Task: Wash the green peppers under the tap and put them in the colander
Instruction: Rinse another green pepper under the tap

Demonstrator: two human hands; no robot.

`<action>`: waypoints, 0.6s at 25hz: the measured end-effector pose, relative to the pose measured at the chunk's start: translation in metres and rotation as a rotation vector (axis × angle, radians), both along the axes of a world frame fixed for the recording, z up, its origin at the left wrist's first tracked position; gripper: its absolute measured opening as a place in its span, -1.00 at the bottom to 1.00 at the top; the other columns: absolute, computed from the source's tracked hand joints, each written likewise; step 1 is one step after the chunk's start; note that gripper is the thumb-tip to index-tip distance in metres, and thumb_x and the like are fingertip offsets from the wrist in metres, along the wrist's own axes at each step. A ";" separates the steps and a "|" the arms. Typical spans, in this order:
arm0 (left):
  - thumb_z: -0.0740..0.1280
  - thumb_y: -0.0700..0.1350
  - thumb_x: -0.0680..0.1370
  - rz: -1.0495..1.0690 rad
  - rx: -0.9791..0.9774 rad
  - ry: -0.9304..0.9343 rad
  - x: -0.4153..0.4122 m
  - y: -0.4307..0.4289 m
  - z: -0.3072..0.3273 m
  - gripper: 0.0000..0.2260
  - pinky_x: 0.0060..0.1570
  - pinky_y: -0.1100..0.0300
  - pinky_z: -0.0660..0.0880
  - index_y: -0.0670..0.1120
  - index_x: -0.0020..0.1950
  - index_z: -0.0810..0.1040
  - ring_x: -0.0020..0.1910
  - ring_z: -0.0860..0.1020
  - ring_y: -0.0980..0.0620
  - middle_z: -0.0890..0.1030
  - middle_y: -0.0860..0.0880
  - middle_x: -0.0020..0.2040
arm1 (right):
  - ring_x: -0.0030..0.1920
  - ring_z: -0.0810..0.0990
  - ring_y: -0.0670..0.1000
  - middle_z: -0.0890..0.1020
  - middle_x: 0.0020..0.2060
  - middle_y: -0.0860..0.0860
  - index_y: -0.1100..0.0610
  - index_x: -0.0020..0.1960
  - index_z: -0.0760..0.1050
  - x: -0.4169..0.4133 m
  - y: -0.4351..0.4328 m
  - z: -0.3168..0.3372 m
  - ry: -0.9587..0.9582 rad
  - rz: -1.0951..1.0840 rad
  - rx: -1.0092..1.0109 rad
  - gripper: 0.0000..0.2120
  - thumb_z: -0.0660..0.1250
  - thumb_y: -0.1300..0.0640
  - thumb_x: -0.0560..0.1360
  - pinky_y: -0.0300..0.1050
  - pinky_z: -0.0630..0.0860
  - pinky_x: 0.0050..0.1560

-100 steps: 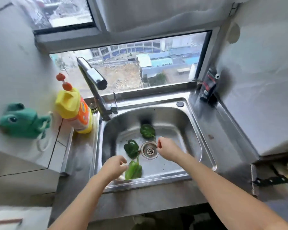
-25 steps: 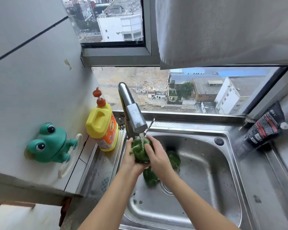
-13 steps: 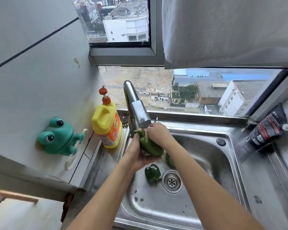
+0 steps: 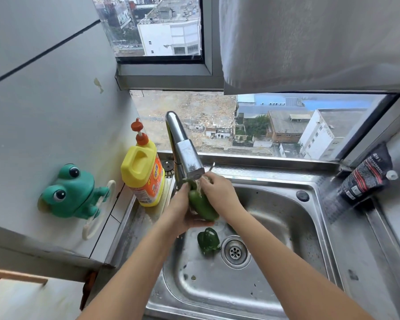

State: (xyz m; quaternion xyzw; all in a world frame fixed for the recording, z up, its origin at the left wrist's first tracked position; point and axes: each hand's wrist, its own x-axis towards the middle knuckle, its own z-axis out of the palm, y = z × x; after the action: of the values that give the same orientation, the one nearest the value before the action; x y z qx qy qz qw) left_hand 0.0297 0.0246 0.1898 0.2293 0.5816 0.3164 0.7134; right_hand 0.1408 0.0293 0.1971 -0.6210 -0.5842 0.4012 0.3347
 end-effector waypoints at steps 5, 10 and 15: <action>0.07 0.16 0.58 0.118 0.410 0.251 0.011 -0.011 0.000 -0.66 -0.09 -0.10 0.57 -0.01 -0.11 0.51 -0.23 0.63 0.04 0.66 -0.05 -0.21 | 0.02 0.56 0.09 0.61 -0.05 0.13 0.17 -0.02 0.52 -0.018 0.008 0.003 0.177 -0.020 -0.105 -0.79 0.15 0.10 0.56 0.06 0.49 0.14; -0.03 0.13 0.64 0.125 0.311 0.203 -0.001 0.000 0.014 -0.63 -0.16 0.00 0.57 0.05 -0.13 0.49 -0.22 0.59 -0.02 0.60 -0.01 -0.20 | 0.21 0.51 0.14 0.53 0.18 0.17 0.11 0.25 0.43 -0.004 0.005 -0.007 0.505 0.208 -0.112 -0.71 0.11 0.19 0.56 0.12 0.44 0.29; 0.14 0.19 0.56 0.143 0.513 0.306 0.023 -0.014 0.004 -0.61 0.07 -0.16 0.55 -0.11 0.16 0.39 0.06 0.59 -0.12 0.58 -0.17 0.08 | 0.03 0.57 0.06 0.61 -0.04 0.06 -0.15 -0.12 0.48 -0.021 0.011 -0.008 0.362 -0.174 0.101 -0.79 0.12 0.08 0.56 0.18 0.49 0.15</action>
State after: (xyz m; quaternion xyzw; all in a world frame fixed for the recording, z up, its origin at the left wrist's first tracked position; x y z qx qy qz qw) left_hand 0.0526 0.0102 0.1939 0.4054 0.5981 0.4641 0.5123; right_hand 0.1196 0.0399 0.1891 -0.5693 -0.4780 0.4462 0.4983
